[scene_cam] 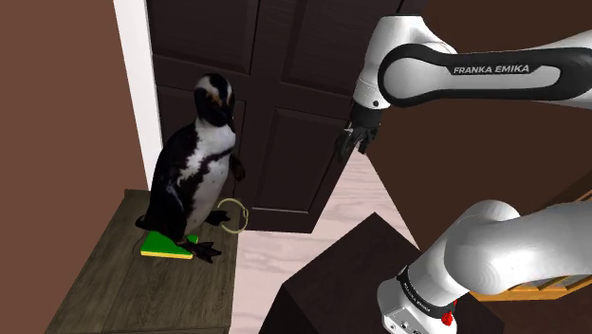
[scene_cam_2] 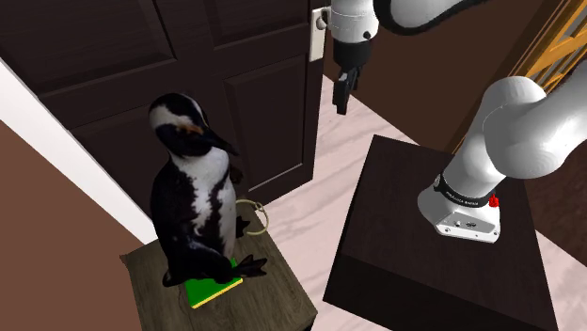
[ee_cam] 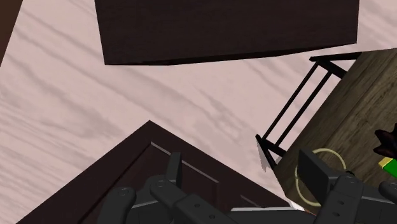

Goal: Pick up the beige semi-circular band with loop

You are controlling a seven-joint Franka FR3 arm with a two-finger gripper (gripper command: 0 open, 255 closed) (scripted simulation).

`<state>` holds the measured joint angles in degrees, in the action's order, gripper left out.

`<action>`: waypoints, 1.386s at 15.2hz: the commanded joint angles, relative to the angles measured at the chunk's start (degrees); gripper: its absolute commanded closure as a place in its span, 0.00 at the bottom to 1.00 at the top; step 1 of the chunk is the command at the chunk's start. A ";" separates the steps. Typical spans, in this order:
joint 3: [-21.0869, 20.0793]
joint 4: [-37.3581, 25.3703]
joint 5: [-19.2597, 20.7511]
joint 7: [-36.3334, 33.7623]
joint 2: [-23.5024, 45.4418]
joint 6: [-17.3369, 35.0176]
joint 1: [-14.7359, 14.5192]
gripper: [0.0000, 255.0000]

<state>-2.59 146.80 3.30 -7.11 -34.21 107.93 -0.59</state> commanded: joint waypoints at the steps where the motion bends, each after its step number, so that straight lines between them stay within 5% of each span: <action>1: -0.11 0.87 -0.74 -0.28 2.92 4.47 -0.39 0.00; 11: -1.35 1.15 -4.56 -1.05 22.51 27.04 -2.63 0.00; 21: -3.25 -7.46 -8.63 -0.04 45.55 44.41 -4.65 0.00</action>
<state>-5.63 141.11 -4.96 -7.35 8.82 151.18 -5.13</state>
